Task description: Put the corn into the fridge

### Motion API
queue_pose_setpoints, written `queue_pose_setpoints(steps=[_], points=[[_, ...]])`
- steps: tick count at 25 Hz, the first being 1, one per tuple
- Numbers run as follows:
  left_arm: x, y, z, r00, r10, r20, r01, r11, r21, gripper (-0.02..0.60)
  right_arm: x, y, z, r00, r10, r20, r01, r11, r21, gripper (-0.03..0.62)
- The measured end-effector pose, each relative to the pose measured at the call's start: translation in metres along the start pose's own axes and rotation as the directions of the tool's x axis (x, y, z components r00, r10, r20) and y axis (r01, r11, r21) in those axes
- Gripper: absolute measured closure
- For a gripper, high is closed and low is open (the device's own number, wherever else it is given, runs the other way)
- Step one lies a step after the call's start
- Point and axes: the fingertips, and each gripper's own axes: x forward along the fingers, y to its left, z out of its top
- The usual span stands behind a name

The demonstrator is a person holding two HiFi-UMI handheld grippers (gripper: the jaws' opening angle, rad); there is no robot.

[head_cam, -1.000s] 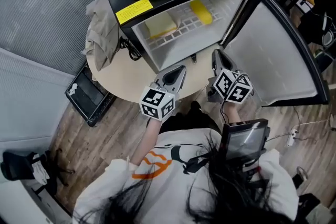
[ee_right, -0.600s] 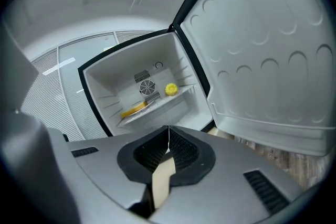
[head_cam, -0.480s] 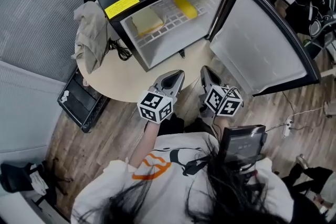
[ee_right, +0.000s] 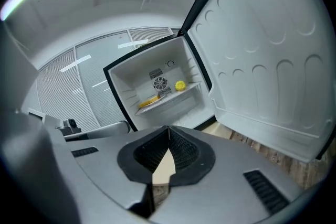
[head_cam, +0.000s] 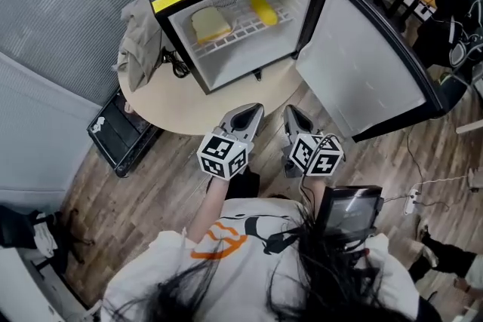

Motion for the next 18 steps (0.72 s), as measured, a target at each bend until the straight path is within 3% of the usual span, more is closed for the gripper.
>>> queue_pose_setpoints(steps=[3, 8, 18], points=[[-0.008, -0.027, -0.014, 0.998, 0.048, -0.034, -0.045, 0.996, 0.075, 0.571, -0.022, -0.004, -0.014, 0.999, 0.026, -0.026, -0.026, 1.0, -0.015, 0.577], [-0.029, -0.071, -0.033, 0.997, 0.075, -0.017, -0.075, 0.997, -0.014, 0.571, -0.059, -0.007, -0.036, 0.995, 0.08, -0.063, -0.081, 0.997, -0.02, 0.577], [-0.069, -0.125, -0.064, 0.989, 0.136, -0.059, -0.136, 0.991, 0.006, 0.571, -0.112, -0.002, -0.073, 0.985, 0.141, -0.094, -0.142, 0.99, -0.004, 0.577]])
